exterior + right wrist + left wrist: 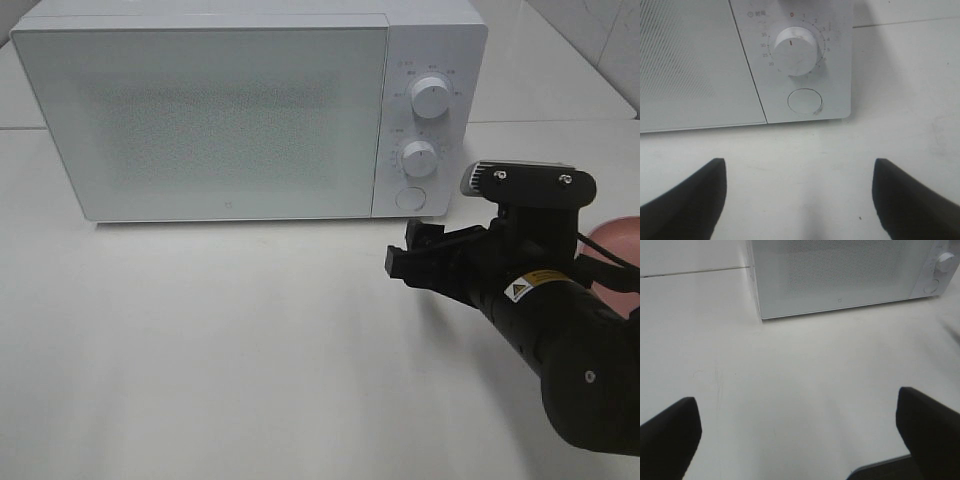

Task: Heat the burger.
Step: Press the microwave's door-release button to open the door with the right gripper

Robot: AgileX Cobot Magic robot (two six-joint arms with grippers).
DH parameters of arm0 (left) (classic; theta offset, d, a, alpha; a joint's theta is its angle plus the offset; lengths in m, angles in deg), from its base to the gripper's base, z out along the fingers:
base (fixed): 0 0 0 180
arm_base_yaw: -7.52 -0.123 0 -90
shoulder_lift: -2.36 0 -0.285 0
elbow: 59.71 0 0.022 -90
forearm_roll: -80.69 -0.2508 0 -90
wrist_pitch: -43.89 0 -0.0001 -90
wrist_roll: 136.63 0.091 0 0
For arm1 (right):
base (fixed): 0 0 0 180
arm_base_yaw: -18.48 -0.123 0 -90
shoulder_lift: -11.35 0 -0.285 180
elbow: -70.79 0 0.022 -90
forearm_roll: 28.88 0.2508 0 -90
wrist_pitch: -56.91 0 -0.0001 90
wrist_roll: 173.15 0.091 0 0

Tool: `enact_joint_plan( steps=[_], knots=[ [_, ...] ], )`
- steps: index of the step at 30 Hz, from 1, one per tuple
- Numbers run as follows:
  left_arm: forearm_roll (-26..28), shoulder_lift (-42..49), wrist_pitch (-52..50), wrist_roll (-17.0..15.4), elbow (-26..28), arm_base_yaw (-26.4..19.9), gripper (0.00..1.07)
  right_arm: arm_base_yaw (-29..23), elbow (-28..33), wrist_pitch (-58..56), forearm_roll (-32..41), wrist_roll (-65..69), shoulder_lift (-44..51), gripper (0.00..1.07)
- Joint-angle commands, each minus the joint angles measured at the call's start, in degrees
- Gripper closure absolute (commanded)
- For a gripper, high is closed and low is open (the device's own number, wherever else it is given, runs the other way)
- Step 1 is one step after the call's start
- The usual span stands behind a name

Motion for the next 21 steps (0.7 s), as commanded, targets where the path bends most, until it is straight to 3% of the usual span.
enact_joint_plan(
  steps=[1, 21],
  knots=[
    [0.0, 1.1, -0.6, -0.5, -0.2, 0.3, 0.09, -0.3, -0.6, 0.3, 0.1, 10.7, 0.2, 0.31],
    [0.0, 1.1, -0.6, -0.5, -0.2, 0.3, 0.09, -0.3, -0.6, -1.7, 0.1, 68.6, 0.2, 0.36]
  ],
)
